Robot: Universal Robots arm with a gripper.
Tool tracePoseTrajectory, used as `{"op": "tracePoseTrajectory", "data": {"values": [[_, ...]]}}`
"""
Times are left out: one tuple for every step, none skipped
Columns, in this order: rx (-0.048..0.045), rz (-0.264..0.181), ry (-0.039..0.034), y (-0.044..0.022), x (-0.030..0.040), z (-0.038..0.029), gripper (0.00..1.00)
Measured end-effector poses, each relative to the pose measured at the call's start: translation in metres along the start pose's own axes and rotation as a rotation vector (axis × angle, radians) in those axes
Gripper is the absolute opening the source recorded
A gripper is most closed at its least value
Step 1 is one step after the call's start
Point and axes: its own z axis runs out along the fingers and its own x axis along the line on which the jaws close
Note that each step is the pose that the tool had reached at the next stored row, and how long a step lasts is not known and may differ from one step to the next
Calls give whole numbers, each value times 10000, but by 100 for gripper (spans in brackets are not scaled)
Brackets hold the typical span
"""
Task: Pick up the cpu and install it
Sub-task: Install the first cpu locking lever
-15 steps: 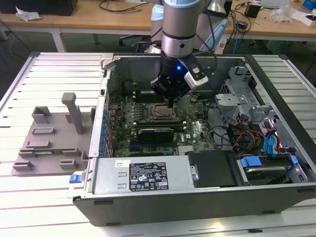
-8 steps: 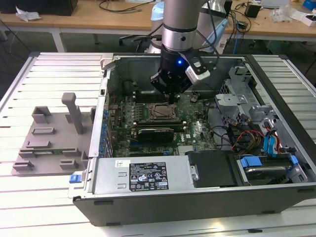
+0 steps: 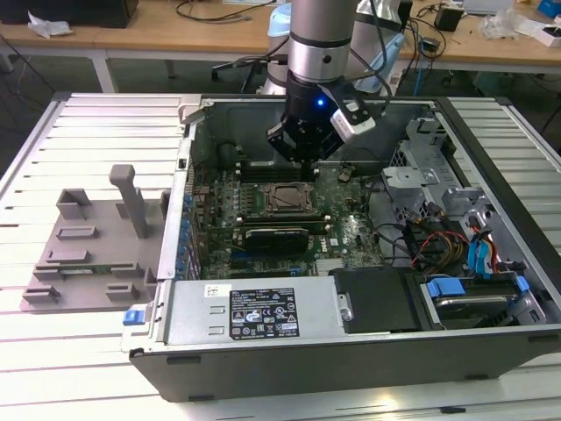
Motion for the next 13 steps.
{"op": "tracePoseTrajectory", "data": {"values": [[1, 0, 0, -2, 0, -38, 11], [1, 0, 0, -4, 0, -64, 11], [1, 1, 0, -5, 0, -89, 11], [1, 1, 0, -7, 0, -110, 11], [2, 0, 0, -8, 0, -128, 11], [2, 0, 1, -9, 0, -146, 11], [2, 1, 0, -9, 0, -153, 11], [0, 1, -1, -9, 0, -153, 11], [0, 1, -1, -9, 0, -153, 11], [1, 0, 0, -9, 0, -155, 11], [1, 0, 0, -9, 0, -155, 11], [1, 1, 0, -9, 0, -155, 11], [1, 1, 0, -9, 0, -156, 11]]}}
